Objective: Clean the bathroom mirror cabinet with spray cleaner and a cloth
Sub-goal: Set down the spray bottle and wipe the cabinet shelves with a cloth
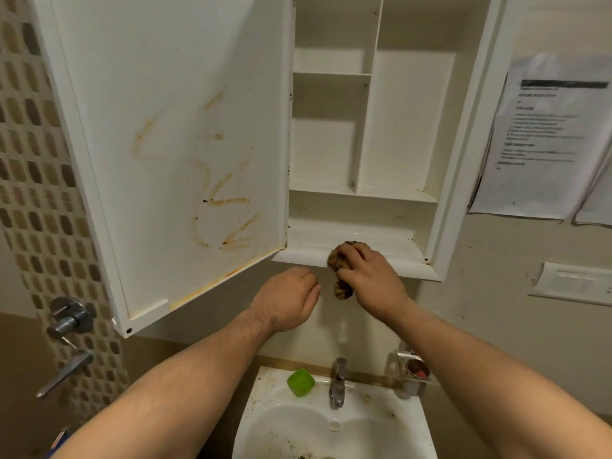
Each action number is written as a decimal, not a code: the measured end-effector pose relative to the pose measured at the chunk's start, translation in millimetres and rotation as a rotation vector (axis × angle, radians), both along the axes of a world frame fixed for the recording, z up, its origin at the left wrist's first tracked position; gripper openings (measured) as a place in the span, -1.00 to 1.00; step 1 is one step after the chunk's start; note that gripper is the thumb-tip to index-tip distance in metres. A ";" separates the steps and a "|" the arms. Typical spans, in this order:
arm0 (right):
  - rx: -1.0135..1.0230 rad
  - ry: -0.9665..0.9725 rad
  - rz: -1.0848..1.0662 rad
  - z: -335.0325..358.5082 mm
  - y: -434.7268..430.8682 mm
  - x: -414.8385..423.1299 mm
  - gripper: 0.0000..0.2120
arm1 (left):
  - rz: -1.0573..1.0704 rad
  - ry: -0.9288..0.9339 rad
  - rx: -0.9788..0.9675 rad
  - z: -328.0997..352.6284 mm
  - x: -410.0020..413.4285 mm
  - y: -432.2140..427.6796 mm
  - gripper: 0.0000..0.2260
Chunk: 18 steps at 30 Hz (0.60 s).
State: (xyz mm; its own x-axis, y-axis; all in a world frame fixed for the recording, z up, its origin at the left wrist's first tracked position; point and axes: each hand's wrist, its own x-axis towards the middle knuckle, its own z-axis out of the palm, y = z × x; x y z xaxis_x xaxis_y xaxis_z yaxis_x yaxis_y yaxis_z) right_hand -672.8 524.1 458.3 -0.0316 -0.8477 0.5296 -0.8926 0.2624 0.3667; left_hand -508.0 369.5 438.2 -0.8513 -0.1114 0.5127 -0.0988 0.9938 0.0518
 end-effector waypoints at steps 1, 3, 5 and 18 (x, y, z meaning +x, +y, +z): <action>0.026 0.042 -0.017 -0.9 17.1 -9.2 -0.81 | -0.007 0.005 0.000 0.5 -2.1 1.7 -0.73; 0.079 0.136 -0.103 -4.6 57.8 -27.7 -0.73 | -0.030 0.020 0.000 2.5 -6.1 6.0 -0.73; 0.128 0.186 -0.300 -12.3 102.2 -40.5 -0.66 | -0.059 0.028 -0.005 3.3 -6.9 11.0 -0.73; -0.525 -0.582 -0.513 -19.6 73.2 5.8 -0.59 | -0.067 0.004 -0.009 -1.2 -19.3 42.6 -0.71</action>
State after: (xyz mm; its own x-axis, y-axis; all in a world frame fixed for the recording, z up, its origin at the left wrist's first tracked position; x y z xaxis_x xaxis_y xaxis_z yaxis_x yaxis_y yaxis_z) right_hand -667.1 597.4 438.7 -0.7160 -0.3135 0.6238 -0.6277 0.6802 -0.3786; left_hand -527.3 412.1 437.0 -0.8547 -0.0496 0.5167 -0.0318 0.9986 0.0434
